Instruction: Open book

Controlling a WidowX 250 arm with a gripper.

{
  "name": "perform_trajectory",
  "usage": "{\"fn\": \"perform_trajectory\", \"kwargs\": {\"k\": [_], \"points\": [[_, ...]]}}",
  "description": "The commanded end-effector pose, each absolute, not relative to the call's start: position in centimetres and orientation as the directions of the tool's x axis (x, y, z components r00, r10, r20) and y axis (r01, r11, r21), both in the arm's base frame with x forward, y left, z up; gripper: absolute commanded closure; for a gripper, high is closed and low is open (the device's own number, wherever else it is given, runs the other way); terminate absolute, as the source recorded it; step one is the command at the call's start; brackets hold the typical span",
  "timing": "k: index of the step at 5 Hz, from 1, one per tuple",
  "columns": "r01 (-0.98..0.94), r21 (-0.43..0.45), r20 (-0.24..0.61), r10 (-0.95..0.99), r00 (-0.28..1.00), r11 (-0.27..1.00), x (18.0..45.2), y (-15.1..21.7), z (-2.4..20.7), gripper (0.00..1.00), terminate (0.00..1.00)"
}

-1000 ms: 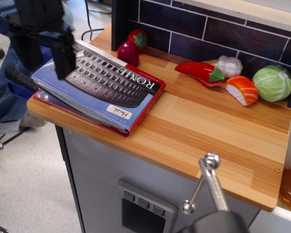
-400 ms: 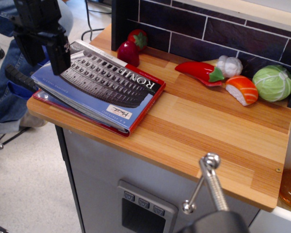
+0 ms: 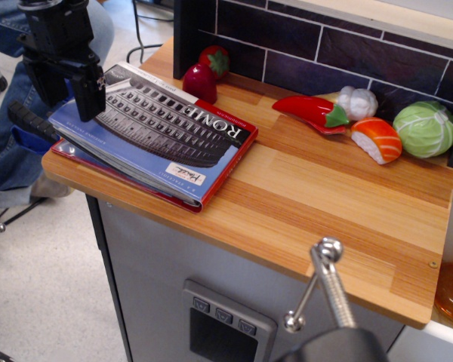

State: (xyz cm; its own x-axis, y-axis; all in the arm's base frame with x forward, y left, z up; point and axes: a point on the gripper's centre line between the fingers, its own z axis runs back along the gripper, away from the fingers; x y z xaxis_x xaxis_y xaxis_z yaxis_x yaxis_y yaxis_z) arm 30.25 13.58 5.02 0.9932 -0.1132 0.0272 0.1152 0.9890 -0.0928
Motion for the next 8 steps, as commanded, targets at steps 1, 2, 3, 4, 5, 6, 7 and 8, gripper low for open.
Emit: {"fn": "perform_trajectory", "kwargs": {"k": [1, 2, 3, 4, 5, 6, 7, 8], "points": [[0.121, -0.072, 0.072, -0.116, 0.991, 0.990, 30.5, 13.2, 5.7, 0.00, 0.00], [0.123, -0.101, 0.083, -0.115, 0.990, 0.987, 30.3, 12.6, 5.7, 0.00, 0.00], [0.115, -0.124, 0.090, -0.104, 0.990, 0.986, 30.5, 12.2, 6.5, 0.00, 0.00], [0.075, -0.181, 0.097, -0.058, 0.994, 0.981, 31.1, 11.3, 7.7, 0.00, 0.00], [0.020, -0.266, 0.086, 0.003, 0.996, 0.964, 32.0, 9.7, 10.2, 0.00, 0.00], [-0.020, -0.366, 0.047, 0.040, 0.998, 0.930, 32.2, 7.9, 12.5, 0.00, 0.00], [-0.052, -0.456, -0.016, 0.050, 0.999, 0.889, 31.0, 4.8, 15.1, 0.00, 0.00], [-0.051, -0.517, -0.031, 0.041, 0.999, 0.855, 29.9, 2.1, 17.3, 0.00, 0.00]]}}
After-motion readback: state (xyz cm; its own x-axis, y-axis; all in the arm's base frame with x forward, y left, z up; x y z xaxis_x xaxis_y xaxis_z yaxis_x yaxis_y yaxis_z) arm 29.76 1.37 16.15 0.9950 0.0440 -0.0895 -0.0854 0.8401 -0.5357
